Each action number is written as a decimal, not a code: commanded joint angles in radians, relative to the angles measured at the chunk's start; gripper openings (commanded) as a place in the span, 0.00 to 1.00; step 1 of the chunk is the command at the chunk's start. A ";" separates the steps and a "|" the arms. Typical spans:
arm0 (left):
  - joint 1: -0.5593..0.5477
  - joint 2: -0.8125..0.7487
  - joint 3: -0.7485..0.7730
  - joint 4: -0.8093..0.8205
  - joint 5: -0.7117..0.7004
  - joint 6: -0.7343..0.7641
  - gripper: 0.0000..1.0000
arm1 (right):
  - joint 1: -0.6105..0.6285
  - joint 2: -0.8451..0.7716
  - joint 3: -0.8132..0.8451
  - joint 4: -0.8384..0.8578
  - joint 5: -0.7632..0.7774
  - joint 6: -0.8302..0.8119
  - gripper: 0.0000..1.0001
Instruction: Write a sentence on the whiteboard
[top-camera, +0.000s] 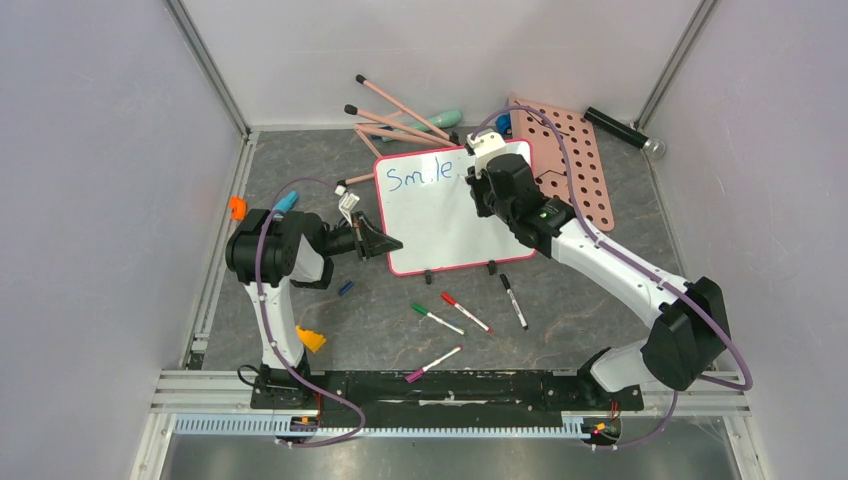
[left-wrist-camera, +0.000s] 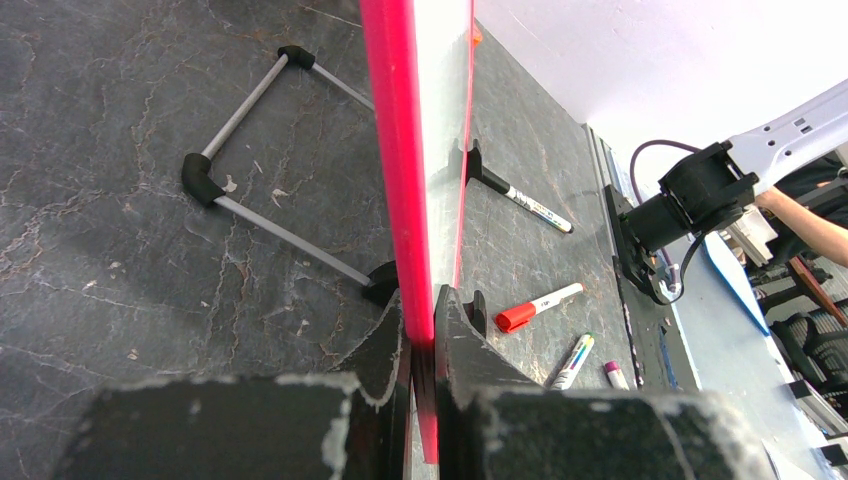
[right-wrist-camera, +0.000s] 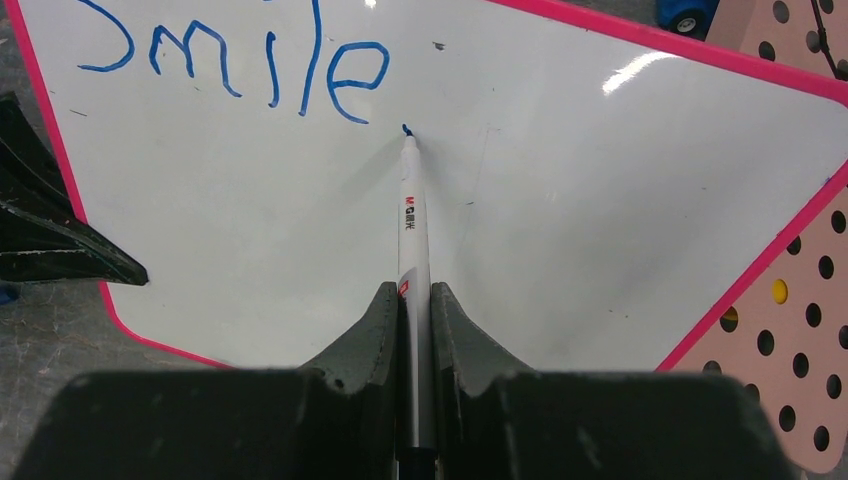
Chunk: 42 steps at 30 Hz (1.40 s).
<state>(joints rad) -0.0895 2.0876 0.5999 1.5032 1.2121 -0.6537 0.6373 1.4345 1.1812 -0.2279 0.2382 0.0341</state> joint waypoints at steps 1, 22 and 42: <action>-0.001 0.042 -0.014 0.054 -0.076 0.277 0.02 | -0.006 -0.028 -0.011 -0.001 0.023 0.003 0.00; -0.001 0.042 -0.013 0.054 -0.074 0.276 0.02 | -0.007 -0.176 -0.049 0.030 -0.071 0.013 0.00; -0.012 0.010 -0.064 0.054 -0.146 0.327 0.03 | 0.261 -0.076 -0.063 0.030 0.145 0.118 0.00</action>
<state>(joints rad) -0.0914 2.0804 0.5869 1.5059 1.2011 -0.6449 0.8841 1.3170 1.0843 -0.2405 0.3214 0.1055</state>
